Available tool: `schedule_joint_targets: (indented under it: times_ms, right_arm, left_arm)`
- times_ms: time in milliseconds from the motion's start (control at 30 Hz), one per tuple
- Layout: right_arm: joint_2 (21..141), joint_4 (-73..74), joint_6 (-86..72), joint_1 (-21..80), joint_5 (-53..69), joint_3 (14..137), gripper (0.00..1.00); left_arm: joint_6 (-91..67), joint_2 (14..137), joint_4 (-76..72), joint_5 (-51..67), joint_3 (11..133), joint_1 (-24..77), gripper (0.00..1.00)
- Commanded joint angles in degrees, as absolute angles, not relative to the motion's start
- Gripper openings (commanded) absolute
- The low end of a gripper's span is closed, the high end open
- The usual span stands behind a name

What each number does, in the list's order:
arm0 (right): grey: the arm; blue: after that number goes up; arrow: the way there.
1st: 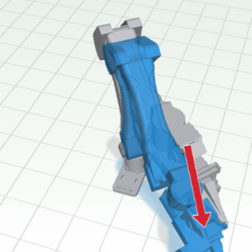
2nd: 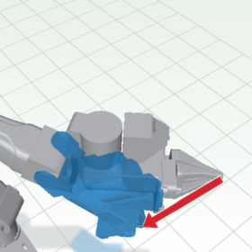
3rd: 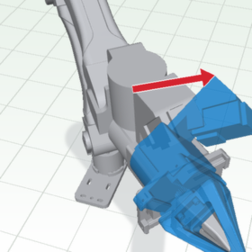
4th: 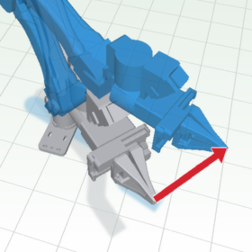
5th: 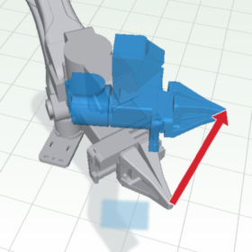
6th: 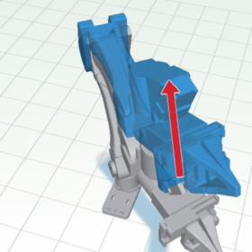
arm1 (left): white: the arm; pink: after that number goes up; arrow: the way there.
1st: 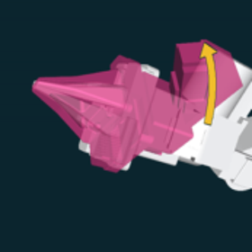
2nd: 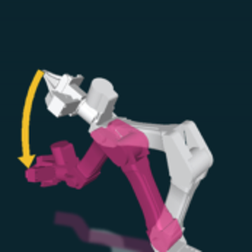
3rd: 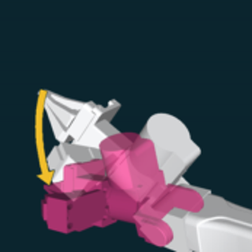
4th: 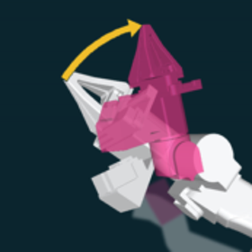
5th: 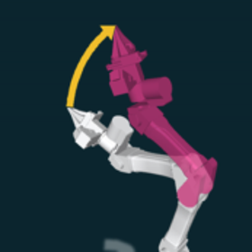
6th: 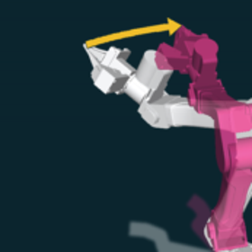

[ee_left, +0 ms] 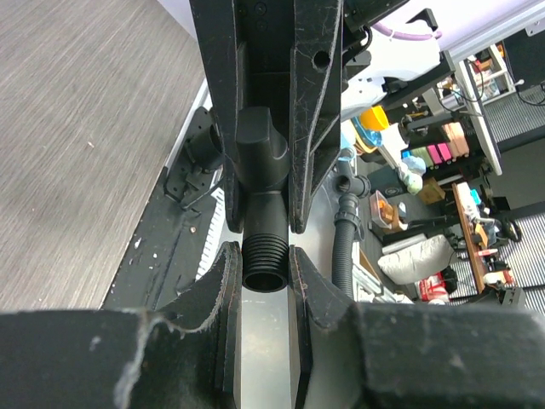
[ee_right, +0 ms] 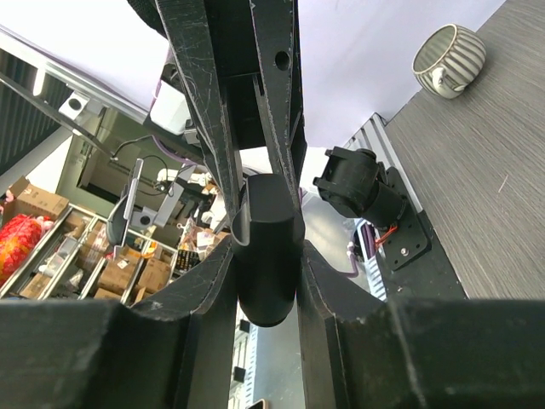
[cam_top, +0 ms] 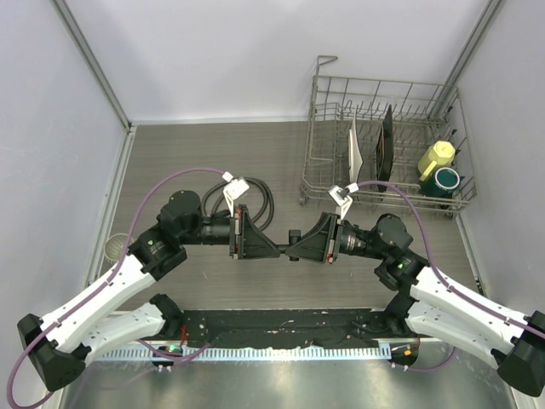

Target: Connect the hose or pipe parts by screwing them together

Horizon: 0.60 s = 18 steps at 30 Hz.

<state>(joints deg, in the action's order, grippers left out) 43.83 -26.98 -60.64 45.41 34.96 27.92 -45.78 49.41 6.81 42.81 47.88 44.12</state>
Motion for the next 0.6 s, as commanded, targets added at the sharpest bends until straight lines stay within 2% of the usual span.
schedule_joint_targets:
  times_ms: [0,33,133,233,567]
  right_arm:
    - [44.0,-29.4,-59.1,45.4,35.2,27.9,0.29]
    - [44.0,-29.5,-59.1,45.4,35.0,27.9,0.28]
    - [43.8,-29.9,-59.1,45.4,34.9,27.9,0.37]
    - [43.4,-29.9,-59.1,45.4,35.0,27.9,0.41]
    - [42.5,-29.1,-58.4,45.4,34.6,27.7,0.38]
  left_arm:
    - [-44.4,50.5,8.4,46.1,51.1,43.8,0.0]
    - [-44.3,50.6,8.4,46.6,51.1,43.8,0.0]
    - [-44.1,51.0,8.4,47.7,50.8,43.9,0.0]
    - [-44.0,50.9,8.5,47.9,51.0,43.9,0.0]
    - [-43.9,52.0,8.2,49.4,51.0,43.9,0.0]
